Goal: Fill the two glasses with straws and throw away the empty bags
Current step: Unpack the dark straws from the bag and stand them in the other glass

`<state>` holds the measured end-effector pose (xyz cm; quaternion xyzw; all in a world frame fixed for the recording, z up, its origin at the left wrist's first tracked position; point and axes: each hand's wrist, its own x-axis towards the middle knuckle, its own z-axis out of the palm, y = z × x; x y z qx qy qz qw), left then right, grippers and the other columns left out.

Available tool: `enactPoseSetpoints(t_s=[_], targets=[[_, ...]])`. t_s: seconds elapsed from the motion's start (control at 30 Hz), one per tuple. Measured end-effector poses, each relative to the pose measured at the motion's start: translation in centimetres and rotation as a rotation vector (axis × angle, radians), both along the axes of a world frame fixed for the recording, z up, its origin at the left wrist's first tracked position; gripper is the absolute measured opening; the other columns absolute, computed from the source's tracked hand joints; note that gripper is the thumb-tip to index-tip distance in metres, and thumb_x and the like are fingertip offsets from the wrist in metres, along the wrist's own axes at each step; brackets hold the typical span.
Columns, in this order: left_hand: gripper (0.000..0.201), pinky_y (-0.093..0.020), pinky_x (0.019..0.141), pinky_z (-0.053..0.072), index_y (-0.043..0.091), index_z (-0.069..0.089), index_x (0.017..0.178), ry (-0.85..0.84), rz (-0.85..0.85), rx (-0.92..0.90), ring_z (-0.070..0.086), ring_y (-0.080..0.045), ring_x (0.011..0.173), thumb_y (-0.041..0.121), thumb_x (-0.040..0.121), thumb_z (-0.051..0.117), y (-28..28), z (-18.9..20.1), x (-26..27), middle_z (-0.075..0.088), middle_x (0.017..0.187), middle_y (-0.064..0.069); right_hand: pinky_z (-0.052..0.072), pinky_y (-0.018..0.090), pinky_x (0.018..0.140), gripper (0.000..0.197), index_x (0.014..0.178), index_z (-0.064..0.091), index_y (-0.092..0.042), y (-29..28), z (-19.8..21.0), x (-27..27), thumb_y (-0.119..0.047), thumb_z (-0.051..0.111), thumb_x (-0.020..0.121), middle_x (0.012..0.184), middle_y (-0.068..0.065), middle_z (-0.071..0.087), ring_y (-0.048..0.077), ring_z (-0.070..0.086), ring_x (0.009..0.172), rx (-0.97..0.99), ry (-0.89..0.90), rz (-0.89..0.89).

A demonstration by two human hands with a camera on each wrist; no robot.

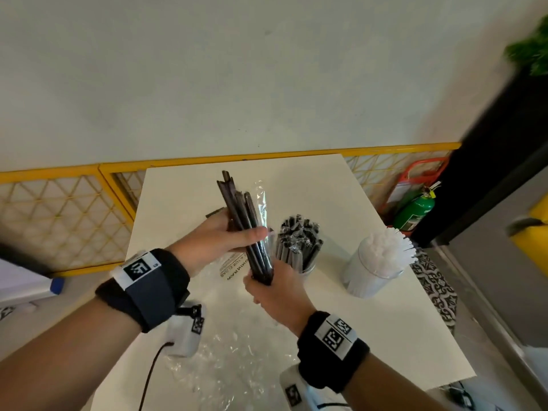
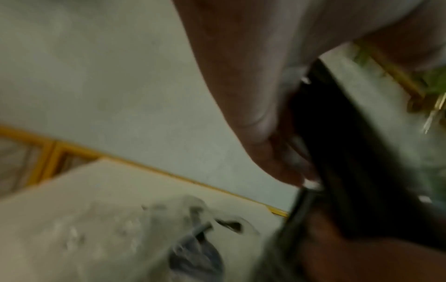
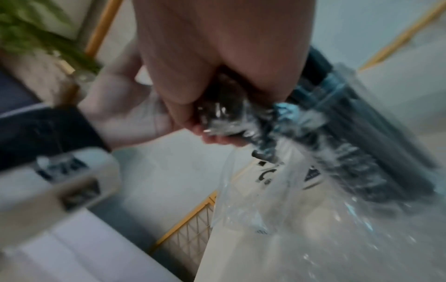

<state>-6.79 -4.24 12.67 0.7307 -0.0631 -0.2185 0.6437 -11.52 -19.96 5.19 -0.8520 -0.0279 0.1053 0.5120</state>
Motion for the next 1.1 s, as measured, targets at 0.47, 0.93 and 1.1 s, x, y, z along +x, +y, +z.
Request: enactPoseSetpoints(t_s=[0.47, 0.93, 1.1], targets=[[0.023, -0.053, 0.094, 0.053, 0.018, 0.060, 0.081, -0.189, 0.453, -0.271, 0.067, -0.032, 0.086, -0.002, 0.092, 0.061, -0.4, 2.0, 0.9, 0.063, 0.078, -0.004, 0.053, 0.033, 0.077, 0.036, 0.108, 0.053, -0.028, -6.4, -0.3, -2.9, -0.054, 0.064, 0.086, 0.093, -0.014, 0.065, 0.010, 0.060, 0.088, -0.289, -0.302, -0.279], [0.019, -0.031, 0.077, 0.059, 0.003, 0.065, 0.086, -0.607, 0.611, -0.078, 0.070, -0.027, 0.078, 0.020, 0.084, 0.074, -5.3, 4.4, 5.9, 0.070, 0.081, -0.016, 0.022, 0.035, 0.115, 0.121, 0.154, 0.003, -0.027, -5.7, -0.5, 0.0, -0.058, 0.080, 0.066, 0.160, 0.003, 0.014, 0.022, 0.015, 0.148, -0.264, -0.290, -0.280], [0.014, -0.046, 0.085, 0.058, 0.019, 0.062, 0.081, -0.478, 0.607, -0.049, 0.070, -0.029, 0.082, 0.025, 0.082, 0.075, -5.1, 0.8, 6.4, 0.066, 0.078, -0.005, 0.026, 0.048, 0.115, 0.120, 0.152, 0.002, -0.038, -3.5, -0.8, 2.6, -0.060, 0.080, 0.064, 0.164, 0.006, -0.001, 0.030, 0.013, 0.150, -0.319, -0.409, -0.261]])
